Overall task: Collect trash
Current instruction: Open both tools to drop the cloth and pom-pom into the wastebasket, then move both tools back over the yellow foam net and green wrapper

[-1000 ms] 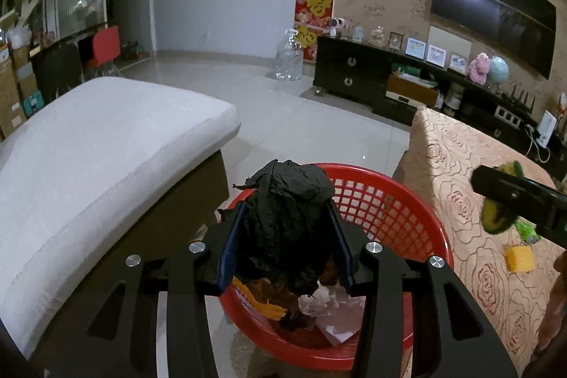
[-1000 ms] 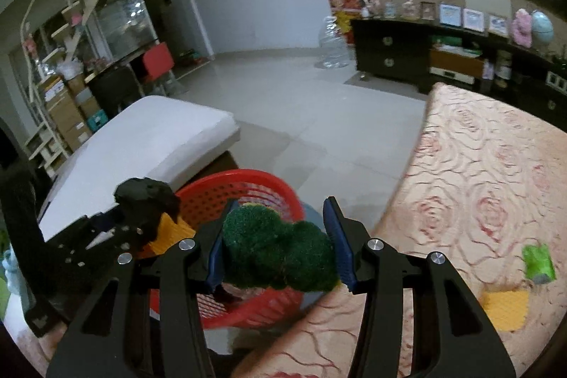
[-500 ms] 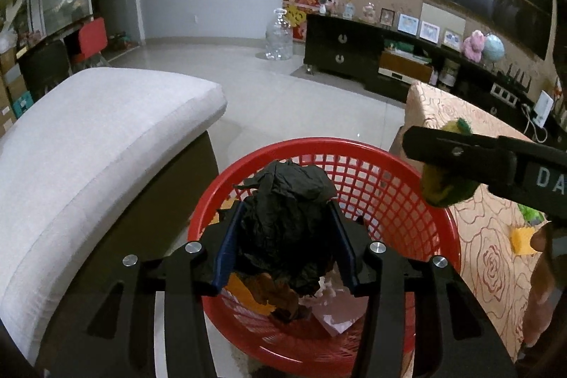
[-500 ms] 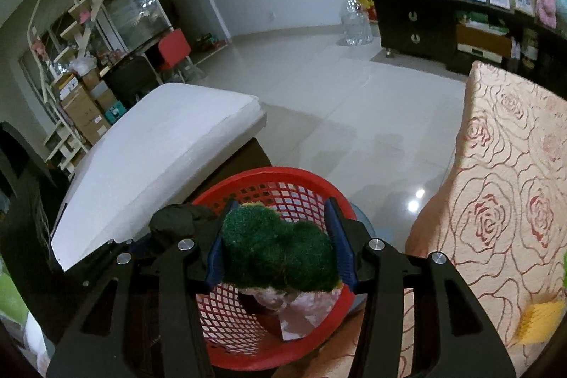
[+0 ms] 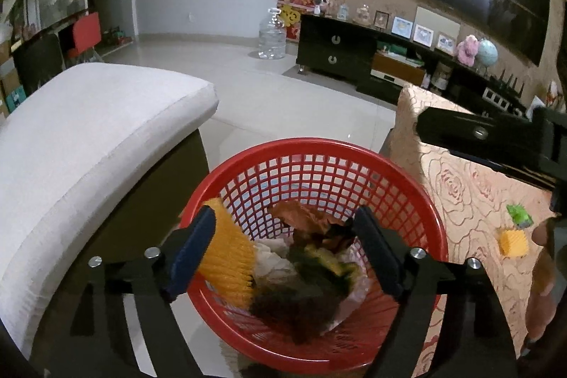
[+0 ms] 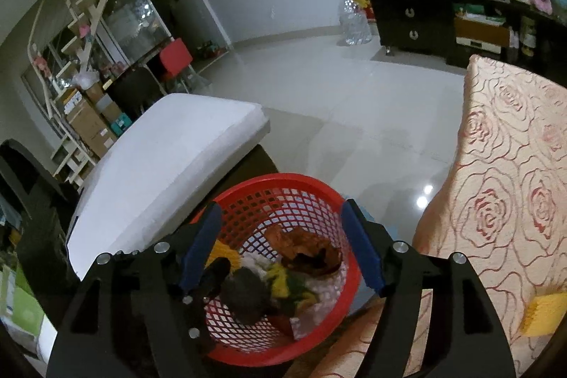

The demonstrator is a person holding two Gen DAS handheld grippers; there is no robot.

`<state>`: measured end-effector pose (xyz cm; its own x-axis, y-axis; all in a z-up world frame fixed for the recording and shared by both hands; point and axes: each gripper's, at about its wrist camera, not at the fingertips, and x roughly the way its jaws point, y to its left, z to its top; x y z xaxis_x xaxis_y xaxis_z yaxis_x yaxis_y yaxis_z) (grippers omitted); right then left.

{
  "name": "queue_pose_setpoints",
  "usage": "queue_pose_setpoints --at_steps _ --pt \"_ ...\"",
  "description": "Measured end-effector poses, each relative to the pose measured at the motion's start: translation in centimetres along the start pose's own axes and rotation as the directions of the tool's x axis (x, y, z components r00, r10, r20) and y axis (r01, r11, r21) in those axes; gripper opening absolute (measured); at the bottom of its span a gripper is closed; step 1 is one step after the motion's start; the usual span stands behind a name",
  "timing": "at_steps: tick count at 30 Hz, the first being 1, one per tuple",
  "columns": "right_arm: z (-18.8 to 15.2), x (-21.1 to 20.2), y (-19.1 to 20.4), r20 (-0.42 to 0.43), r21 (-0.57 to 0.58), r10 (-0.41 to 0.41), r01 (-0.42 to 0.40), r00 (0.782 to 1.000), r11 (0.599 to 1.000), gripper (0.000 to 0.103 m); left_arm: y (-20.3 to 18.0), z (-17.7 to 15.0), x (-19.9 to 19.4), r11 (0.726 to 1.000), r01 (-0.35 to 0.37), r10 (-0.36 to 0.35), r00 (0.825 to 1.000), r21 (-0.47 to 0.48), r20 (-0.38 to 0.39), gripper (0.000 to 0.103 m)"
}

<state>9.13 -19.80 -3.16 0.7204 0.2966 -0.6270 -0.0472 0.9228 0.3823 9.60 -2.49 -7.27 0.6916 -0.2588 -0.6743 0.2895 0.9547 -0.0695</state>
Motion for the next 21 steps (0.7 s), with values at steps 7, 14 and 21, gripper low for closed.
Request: queue_pose_setpoints --at_steps 7,14,21 --pt "-0.8 -2.4 -1.8 0.034 0.008 -0.058 0.058 0.998 0.998 0.068 0.5 0.4 -0.9 0.998 0.049 -0.047 0.998 -0.048 0.033 0.083" --pt "-2.1 -5.5 -4.3 0.073 0.009 -0.145 0.145 0.987 0.989 0.068 0.5 0.3 -2.2 0.997 0.052 -0.046 0.993 -0.057 0.105 0.083" --pt "-4.7 -8.8 -8.4 0.084 0.043 -0.262 0.259 0.961 0.965 0.069 -1.4 0.1 -3.1 0.998 0.056 -0.055 0.987 -0.005 0.151 0.083"
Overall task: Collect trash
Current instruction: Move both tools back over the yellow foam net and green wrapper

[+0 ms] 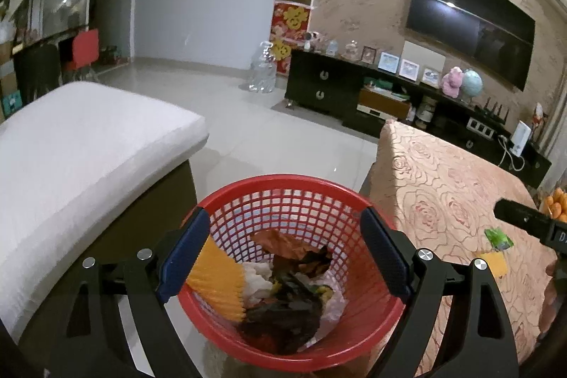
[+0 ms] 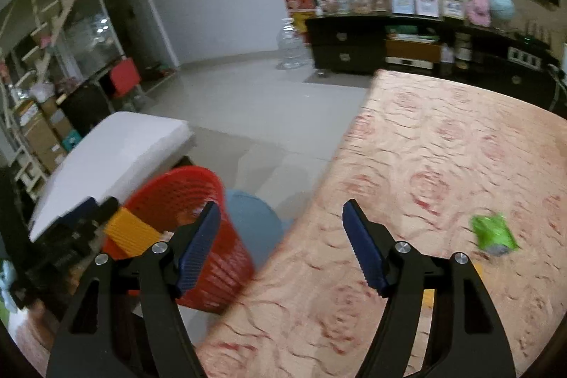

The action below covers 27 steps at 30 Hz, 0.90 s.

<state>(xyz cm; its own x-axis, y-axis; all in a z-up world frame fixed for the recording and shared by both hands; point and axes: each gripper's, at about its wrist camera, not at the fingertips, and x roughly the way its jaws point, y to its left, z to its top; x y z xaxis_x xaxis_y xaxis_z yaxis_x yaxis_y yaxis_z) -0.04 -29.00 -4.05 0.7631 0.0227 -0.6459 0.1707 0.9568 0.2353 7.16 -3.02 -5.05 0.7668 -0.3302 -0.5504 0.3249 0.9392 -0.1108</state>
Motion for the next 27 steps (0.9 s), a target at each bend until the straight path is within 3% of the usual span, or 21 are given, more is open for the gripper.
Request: queue_pose_setpoints --at_steps 7,15,21,27 --pt "-3.2 -1.9 -6.3 -0.017 0.033 -0.142 0.142 0.990 0.989 0.071 -3.0 -0.5 -0.4 0.997 0.042 -0.044 0.999 0.072 0.021 0.083" --pt "-6.0 -5.0 -13.2 0.022 0.097 -0.319 0.316 0.947 0.944 0.074 -7.7 -1.9 0.5 0.982 0.105 -0.102 0.994 0.155 -0.026 0.083" --pt "-6.7 -6.0 -16.0 0.012 0.184 -0.310 0.302 0.951 0.935 0.074 -12.6 -3.7 1.6 0.952 0.158 -0.141 0.987 0.263 -0.082 0.083" --pt "-6.5 -6.8 -17.0 0.019 0.242 -0.294 0.281 0.956 0.929 0.074 -18.0 -4.8 3.7 0.902 0.266 -0.219 0.960 0.341 -0.172 0.083"
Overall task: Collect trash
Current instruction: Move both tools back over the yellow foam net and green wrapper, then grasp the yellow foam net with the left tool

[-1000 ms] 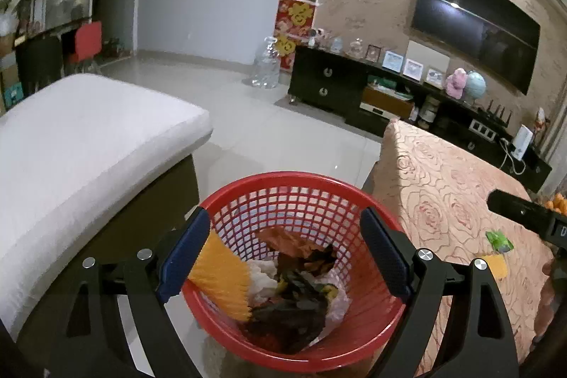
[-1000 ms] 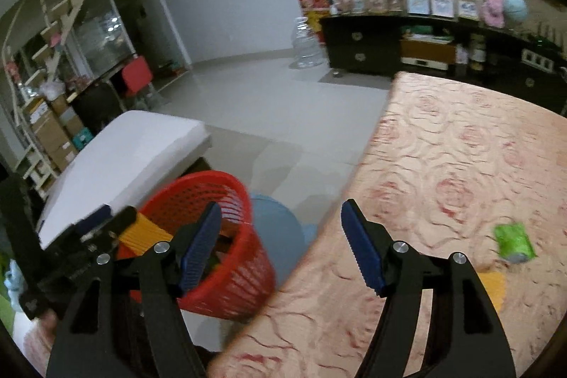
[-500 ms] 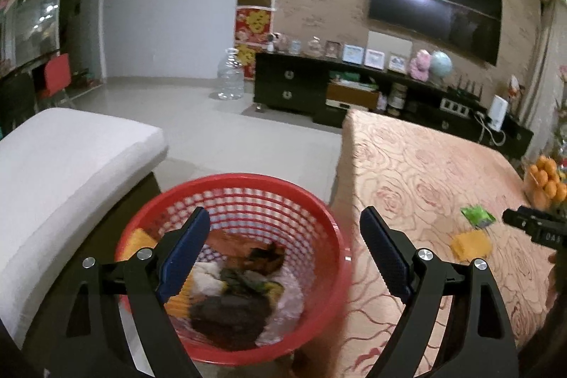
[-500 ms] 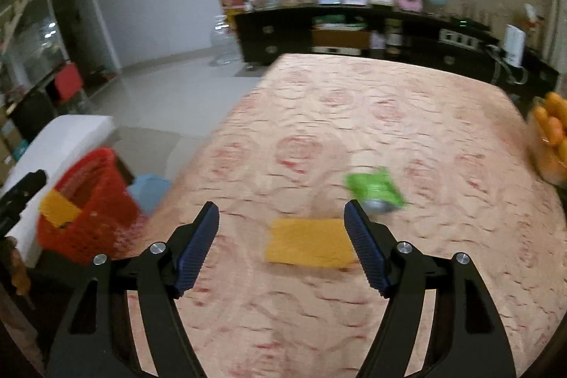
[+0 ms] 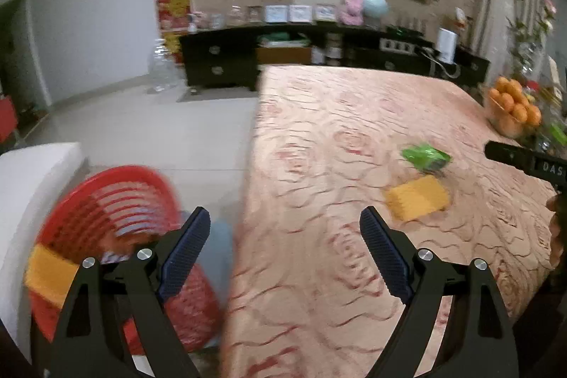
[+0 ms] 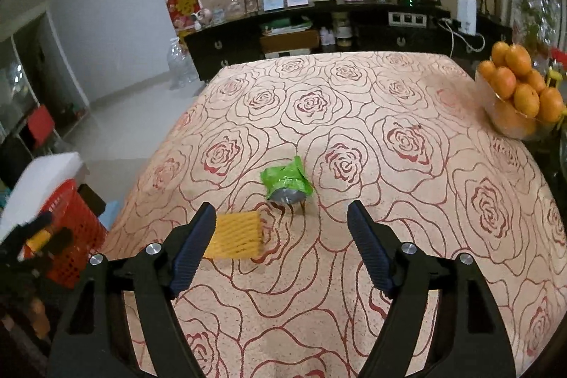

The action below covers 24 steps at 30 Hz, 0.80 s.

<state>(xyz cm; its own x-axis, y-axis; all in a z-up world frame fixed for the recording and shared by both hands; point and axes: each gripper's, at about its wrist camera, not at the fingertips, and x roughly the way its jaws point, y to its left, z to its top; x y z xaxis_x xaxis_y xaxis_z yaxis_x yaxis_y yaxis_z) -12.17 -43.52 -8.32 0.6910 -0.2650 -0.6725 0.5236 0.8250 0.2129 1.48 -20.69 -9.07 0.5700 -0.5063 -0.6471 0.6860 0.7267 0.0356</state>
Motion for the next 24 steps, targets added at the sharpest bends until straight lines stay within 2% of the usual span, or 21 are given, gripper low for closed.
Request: queue_pose_setpoints --at_steps 7,13,21,22,24 --pt "0.1 -0.2 -1.1 -0.015 0.061 0.024 -0.023 1.000 0.998 0.074 -5.8 1.3 4.4 0.985 0.136 -0.129 0.990 0.110 -0.064 0.083" --pt "0.3 -0.2 -2.1 -0.030 0.106 0.049 -0.046 0.998 0.993 0.074 -10.0 1.1 8.1 0.949 0.215 -0.188 0.973 0.232 -0.135 0.083" --pt "0.2 0.0 -2.8 -0.052 0.152 0.076 -0.067 0.996 0.986 0.074 -12.1 1.1 10.9 0.913 0.320 -0.273 0.940 0.253 -0.205 0.083" --pt "0.2 0.1 -2.9 -0.054 0.156 0.078 -0.069 0.995 0.985 0.074 -12.2 1.2 11.1 0.910 0.330 -0.280 0.936 0.251 -0.214 0.081" --pt "0.2 0.1 -3.1 -0.057 0.167 0.083 -0.072 0.995 0.983 0.074 -12.3 1.0 11.6 0.905 0.346 -0.290 0.927 0.246 -0.236 0.070"
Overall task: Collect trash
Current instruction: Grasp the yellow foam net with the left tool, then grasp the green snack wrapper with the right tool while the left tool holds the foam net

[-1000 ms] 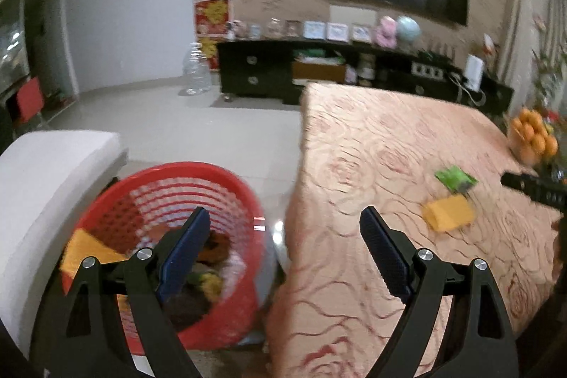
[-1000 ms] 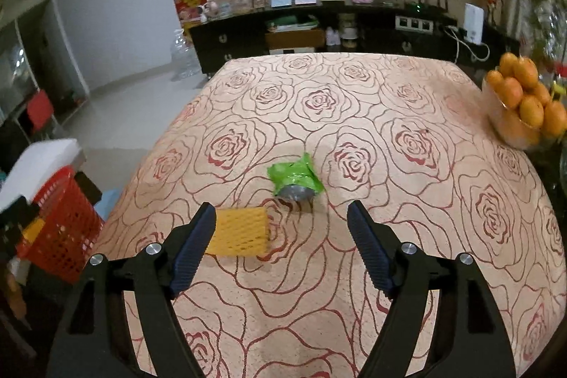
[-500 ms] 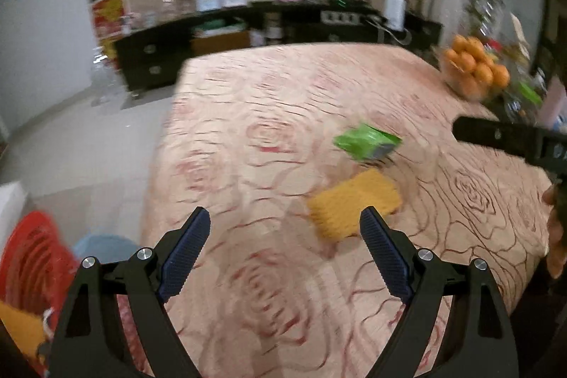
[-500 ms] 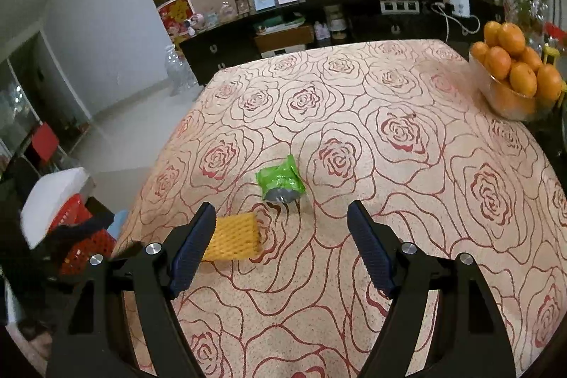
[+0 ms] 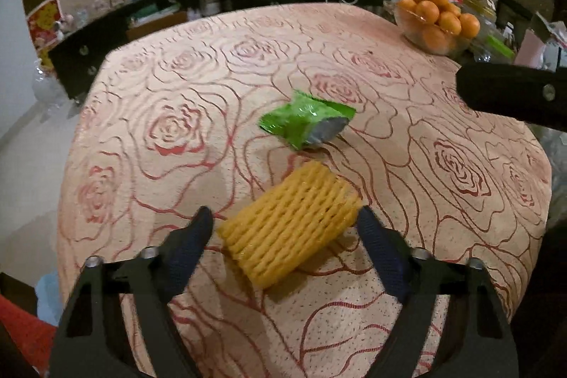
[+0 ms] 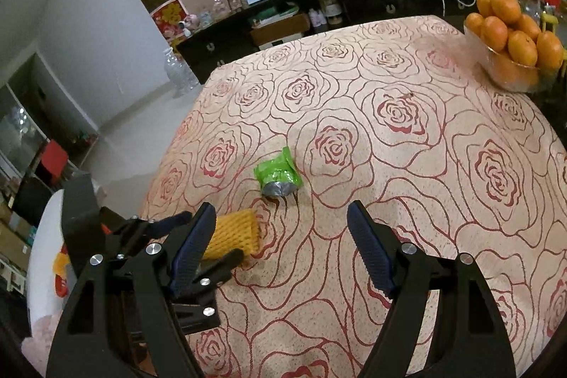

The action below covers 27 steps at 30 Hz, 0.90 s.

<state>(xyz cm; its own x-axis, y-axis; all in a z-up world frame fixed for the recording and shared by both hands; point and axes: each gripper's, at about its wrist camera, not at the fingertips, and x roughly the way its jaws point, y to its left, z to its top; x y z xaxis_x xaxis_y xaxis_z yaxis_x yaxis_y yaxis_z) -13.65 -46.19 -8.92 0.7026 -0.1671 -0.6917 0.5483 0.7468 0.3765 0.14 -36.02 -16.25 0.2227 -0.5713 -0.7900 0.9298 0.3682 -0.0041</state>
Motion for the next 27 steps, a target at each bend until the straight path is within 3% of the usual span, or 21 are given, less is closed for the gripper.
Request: queue_pose_setpoints --at_steps 3,5,11,20,27 --pt "0.1 0.0 -0.2 -0.005 0.011 0.001 -0.001 1.000 1.000 0.074 0.0 -0.2 0.4 1.000 0.007 -0.007 1.000 -0.007 0.003 0.063" --pt "0.0 0.1 -0.3 -0.009 0.015 0.002 -0.002 1.000 1.000 0.074 -0.1 -0.3 0.3 0.999 0.035 -0.035 0.999 -0.012 0.009 0.047" --pt "0.0 0.2 -0.3 -0.010 0.014 -0.005 0.006 1.000 1.000 0.074 -1.0 -0.5 0.0 0.999 0.043 -0.042 0.999 -0.007 0.023 0.023" --pt "-0.1 0.9 -0.8 -0.018 0.015 -0.041 0.041 0.999 0.999 0.074 0.1 -0.8 -1.7 0.998 0.017 -0.014 0.999 -0.057 0.045 0.019" --pt "0.1 1.7 0.0 -0.004 -0.044 -0.081 0.080 0.997 0.996 0.074 2.5 -2.0 -5.9 0.993 -0.034 0.043 0.996 -0.109 0.082 0.019"
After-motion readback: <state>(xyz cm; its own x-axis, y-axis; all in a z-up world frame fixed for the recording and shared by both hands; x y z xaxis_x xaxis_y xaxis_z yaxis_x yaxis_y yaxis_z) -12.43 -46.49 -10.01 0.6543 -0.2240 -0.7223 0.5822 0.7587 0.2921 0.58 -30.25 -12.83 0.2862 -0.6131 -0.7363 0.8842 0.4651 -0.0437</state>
